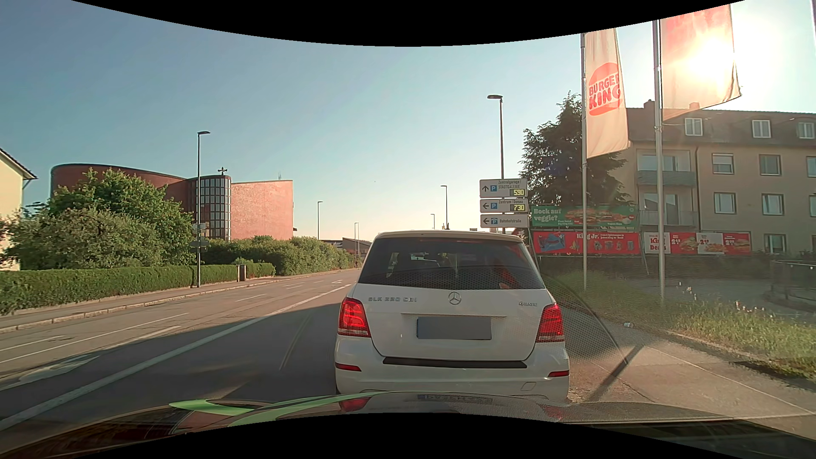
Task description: Follow the waypoints while adhering to traffic rules and regulations
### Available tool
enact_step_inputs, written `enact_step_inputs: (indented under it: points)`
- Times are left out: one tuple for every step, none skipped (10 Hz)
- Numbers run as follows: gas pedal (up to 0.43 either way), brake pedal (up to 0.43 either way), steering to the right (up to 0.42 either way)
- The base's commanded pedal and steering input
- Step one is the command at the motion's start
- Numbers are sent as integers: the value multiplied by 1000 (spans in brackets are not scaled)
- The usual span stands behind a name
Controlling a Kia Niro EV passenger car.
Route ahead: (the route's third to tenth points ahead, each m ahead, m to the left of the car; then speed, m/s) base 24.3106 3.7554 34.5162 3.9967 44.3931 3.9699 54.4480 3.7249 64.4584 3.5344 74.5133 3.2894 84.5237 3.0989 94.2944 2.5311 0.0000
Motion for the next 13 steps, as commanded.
enact_step_inputs:
  points:
    - [0,280,-3]
    - [0,280,-3]
    - [0,287,-3]
    - [0,280,-3]
    - [0,280,-3]
    - [0,250,-3]
    - [0,24,-3]
    - [0,0,-3]
    - [0,0,-3]
    - [0,0,-4]
    - [0,0,-9]
    - [20,0,-13]
    - [20,0,-12]
